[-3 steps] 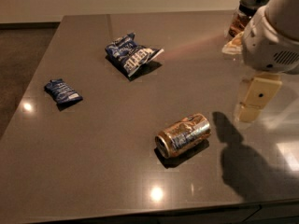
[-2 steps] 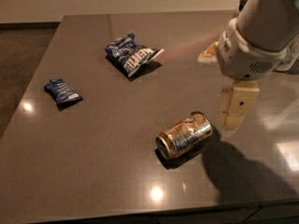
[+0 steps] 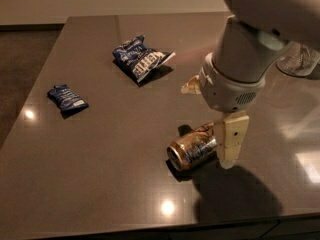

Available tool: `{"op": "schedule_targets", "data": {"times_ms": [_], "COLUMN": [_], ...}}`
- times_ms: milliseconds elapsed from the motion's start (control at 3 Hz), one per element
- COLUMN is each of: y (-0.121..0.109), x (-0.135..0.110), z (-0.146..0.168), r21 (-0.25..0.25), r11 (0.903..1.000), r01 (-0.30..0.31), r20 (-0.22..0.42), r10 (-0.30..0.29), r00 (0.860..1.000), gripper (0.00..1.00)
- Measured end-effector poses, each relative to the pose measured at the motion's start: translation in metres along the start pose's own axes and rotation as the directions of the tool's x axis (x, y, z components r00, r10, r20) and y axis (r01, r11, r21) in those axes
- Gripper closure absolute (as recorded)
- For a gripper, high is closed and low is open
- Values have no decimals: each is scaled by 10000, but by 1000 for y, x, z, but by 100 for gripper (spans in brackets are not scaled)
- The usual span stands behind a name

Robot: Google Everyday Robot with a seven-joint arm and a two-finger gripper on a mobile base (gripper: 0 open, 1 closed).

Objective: Place orange can upright

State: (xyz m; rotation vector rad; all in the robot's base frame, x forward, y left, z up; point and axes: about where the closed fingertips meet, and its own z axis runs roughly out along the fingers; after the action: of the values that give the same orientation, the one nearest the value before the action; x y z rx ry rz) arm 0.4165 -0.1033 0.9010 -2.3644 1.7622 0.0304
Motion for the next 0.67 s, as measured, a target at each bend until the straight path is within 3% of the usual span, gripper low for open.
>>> {"op": "schedule_targets", "data": {"times_ms": [667], "y": [21], "x": [-28], "z": [41], "r21": [-1116], "r11": [9911], "r01": [724], "r20": [-393], "r10": [-772], "r00": [9962], "gripper": [0]}}
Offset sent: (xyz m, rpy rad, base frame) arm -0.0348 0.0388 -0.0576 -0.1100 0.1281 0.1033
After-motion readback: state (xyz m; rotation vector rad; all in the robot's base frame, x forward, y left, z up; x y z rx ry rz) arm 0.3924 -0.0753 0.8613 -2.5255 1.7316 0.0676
